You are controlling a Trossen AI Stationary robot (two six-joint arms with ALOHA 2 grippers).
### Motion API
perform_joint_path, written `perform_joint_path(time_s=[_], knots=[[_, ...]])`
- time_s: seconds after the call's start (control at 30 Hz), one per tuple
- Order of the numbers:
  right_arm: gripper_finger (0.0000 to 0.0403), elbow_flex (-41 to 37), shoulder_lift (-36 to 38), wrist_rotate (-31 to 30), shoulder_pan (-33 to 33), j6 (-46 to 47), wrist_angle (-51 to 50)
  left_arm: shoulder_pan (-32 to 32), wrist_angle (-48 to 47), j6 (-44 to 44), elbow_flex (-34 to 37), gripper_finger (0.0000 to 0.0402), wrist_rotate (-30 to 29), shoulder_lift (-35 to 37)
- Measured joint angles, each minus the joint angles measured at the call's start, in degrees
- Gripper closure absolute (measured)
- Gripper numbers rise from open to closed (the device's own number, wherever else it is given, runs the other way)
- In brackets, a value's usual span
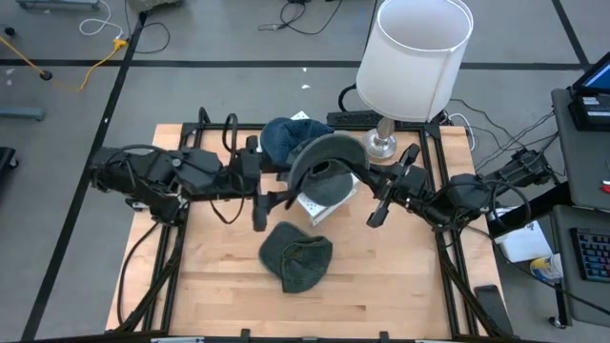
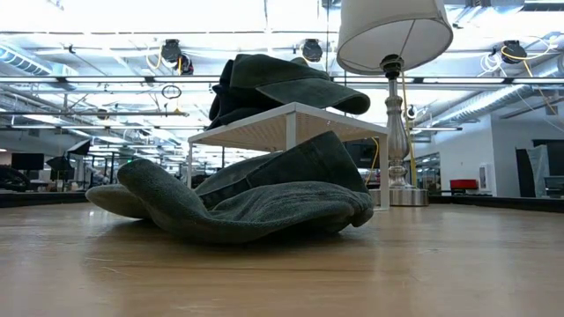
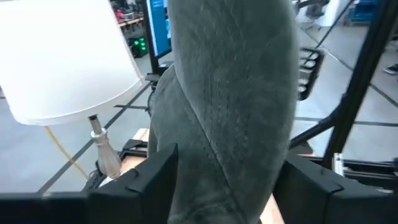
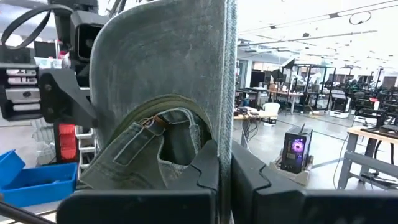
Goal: Pick & Place hat
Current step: Stack the right gray cap on the gray cap on the shelf
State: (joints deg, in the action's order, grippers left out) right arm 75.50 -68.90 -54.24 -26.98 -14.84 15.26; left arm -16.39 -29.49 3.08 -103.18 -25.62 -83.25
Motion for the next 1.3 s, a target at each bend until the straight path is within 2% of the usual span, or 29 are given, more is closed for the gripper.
perform_joint_path(time_s=[0.2,0.47,0.7,0.83,0.97,1.03,1.2,1.3], knots=[[0.0396,0.0,0.0,0.2,0.0,0.3,0.8,-0.2,-0.1,0.8,0.0,0.0257,-1.3,-0.2],[0.0368,0.0,0.0,0.6,-0.1,1.8,0.9,-0.1,-0.4,3.6,0.0,0.0386,-4.4,-0.1],[0.0347,0.0,0.0,0.2,-3.2,4.5,0.8,-0.2,-0.4,1.9,0.0,0.0394,-10.3,-0.2],[0.0321,0.0,0.3,-7.1,-7.5,6.3,1.1,-0.2,-0.3,-1.8,0.0,0.0394,-17.4,-0.1],[0.0289,0.0,0.5,-11.9,-11.9,7.4,1.3,-0.2,-0.3,-7.5,0.0,0.0394,-21.5,-0.1],[0.0270,0.0,0.5,-11.8,-13.3,11.5,1.2,-0.2,-0.3,-9.6,0.0,0.0394,-23.0,-0.1],[0.0225,0.0,0.3,-10.5,-13.7,33.4,1.2,-0.4,-0.1,-16.6,0.0,0.0394,-26.6,-0.1],[0.0205,0.0,0.1,-8.1,-13.0,40.2,1.2,-1.5,1.6,-23.6,0.0,0.0394,-30.6,-0.1]])
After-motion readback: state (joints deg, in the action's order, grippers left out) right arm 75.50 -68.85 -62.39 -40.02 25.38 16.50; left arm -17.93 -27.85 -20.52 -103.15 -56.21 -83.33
